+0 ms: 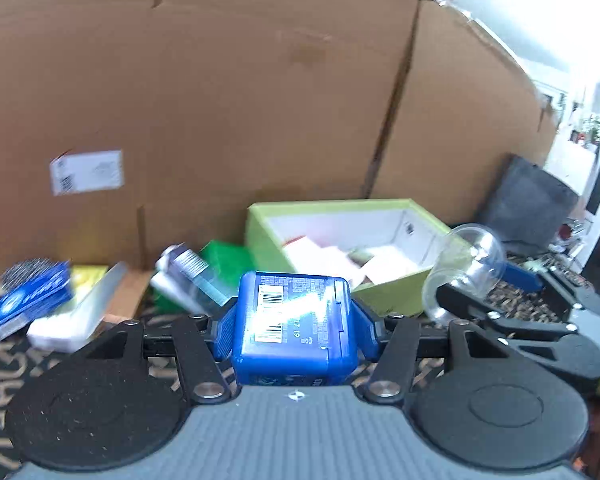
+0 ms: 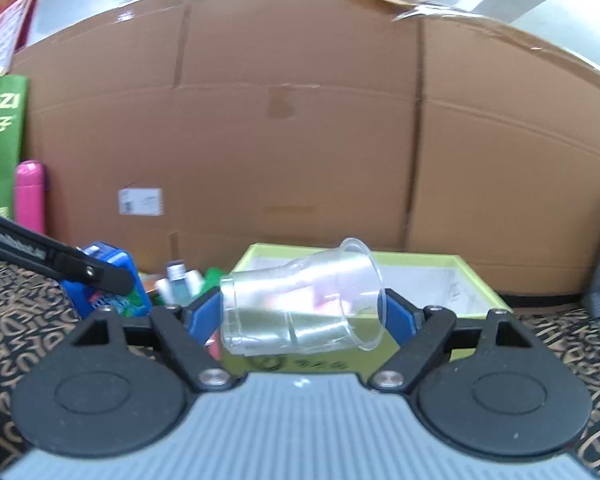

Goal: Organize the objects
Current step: 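Carry the blue box and clear cup into the green box and release, then move both tools back toward the remaining items on the table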

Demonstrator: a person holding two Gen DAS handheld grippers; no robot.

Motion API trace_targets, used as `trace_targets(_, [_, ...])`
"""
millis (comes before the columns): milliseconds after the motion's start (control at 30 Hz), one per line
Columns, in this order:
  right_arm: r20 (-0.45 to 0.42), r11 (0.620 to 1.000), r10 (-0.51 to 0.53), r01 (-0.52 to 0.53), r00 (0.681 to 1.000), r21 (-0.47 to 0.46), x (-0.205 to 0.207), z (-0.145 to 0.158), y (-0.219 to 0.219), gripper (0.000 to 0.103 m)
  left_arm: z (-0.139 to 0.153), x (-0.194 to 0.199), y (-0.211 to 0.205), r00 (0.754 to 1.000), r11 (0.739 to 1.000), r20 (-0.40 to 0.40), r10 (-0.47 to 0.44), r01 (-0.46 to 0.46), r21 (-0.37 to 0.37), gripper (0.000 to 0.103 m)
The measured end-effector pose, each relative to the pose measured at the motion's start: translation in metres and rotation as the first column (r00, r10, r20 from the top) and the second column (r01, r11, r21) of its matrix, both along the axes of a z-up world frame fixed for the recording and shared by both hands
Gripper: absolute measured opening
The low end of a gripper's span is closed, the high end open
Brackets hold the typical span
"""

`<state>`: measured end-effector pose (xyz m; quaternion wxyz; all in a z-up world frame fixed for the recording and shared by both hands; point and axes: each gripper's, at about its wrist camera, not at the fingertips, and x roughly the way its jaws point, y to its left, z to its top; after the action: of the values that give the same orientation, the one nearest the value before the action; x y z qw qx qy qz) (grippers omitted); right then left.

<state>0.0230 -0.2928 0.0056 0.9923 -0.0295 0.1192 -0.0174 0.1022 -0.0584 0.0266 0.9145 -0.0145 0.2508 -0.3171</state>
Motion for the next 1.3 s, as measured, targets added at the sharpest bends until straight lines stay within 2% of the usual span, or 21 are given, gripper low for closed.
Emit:
trace_targets(233, [0.019, 0.997, -0.071, 0.071, 0.997, -0.007, 0.026, 0.002, -0.04, 0.083, 0.027, 0.023, -0.057, 0.997, 0.998, 0.038, -0.063, 0.064, -0.022, 0.06])
trace_targets(333, [0.015, 0.994, -0.11, 0.111, 0.994, -0.013, 0.042, 0.001, -0.061, 0.083, 0.031, 0.041, -0.088, 0.997, 0.998, 0.043, -0.063, 0.064, -0.028, 0.06])
trace_targets(433, [0.007, 0.992, -0.122, 0.122, 0.992, -0.034, 0.069, -0.002, -0.075, 0.083, 0.028, 0.059, -0.119, 0.997, 0.998, 0.046, -0.062, 0.063, -0.021, 0.06])
trace_targets(600, [-0.023, 0.983, -0.146, 0.142, 0.989, -0.114, 0.111, -0.009, -0.091, 0.083, 0.012, 0.092, -0.159, 0.998, 0.998, 0.004, -0.057, 0.057, -0.001, 0.06])
trace_targets(733, [-0.048, 0.978, -0.149, 0.14, 0.988, -0.156, 0.143, -0.019, -0.1, 0.086, -0.004, 0.111, -0.179, 0.999, 0.999, 0.04, -0.029, 0.028, 0.033, 0.061])
trace_targets(767, [-0.064, 0.978, -0.139, 0.127, 0.988, -0.167, 0.149, -0.023, -0.101, 0.087, -0.008, 0.114, -0.179, 0.998, 0.999, 0.052, -0.029, 0.028, 0.024, 0.065])
trace_targets(800, [-0.092, 0.977, -0.13, 0.111, 0.987, -0.181, 0.155, -0.028, -0.102, 0.094, -0.011, 0.115, -0.178, 0.998, 0.999, 0.051, -0.028, 0.027, 0.024, 0.08])
trace_targets(833, [-0.113, 0.975, -0.134, 0.11, 0.985, -0.195, 0.158, -0.031, -0.102, 0.099, -0.013, 0.114, -0.175, 0.999, 0.999, 0.045, -0.021, 0.02, 0.027, 0.087])
trace_targets(900, [-0.12, 0.972, -0.148, 0.122, 0.982, -0.201, 0.152, -0.034, -0.103, 0.103, -0.014, 0.105, -0.164, 0.999, 1.0, 0.051, -0.017, 0.016, 0.008, 0.087])
trace_targets(1033, [-0.057, 0.986, -0.158, 0.155, 0.986, -0.053, 0.114, -0.024, -0.109, 0.103, -0.009, 0.076, -0.137, 0.997, 0.999, 0.077, -0.031, 0.033, -0.018, 0.09])
trace_targets(1133, [-0.032, 0.99, -0.128, 0.129, 0.991, 0.052, 0.083, -0.017, -0.105, 0.103, -0.005, 0.049, -0.114, 0.996, 0.998, 0.081, -0.024, 0.029, -0.062, 0.092])
trace_targets(1300, [-0.032, 0.988, -0.064, 0.068, 0.997, 0.14, 0.047, -0.012, -0.078, 0.103, -0.005, 0.008, -0.069, 0.995, 0.995, 0.095, 0.042, -0.033, -0.093, 0.093])
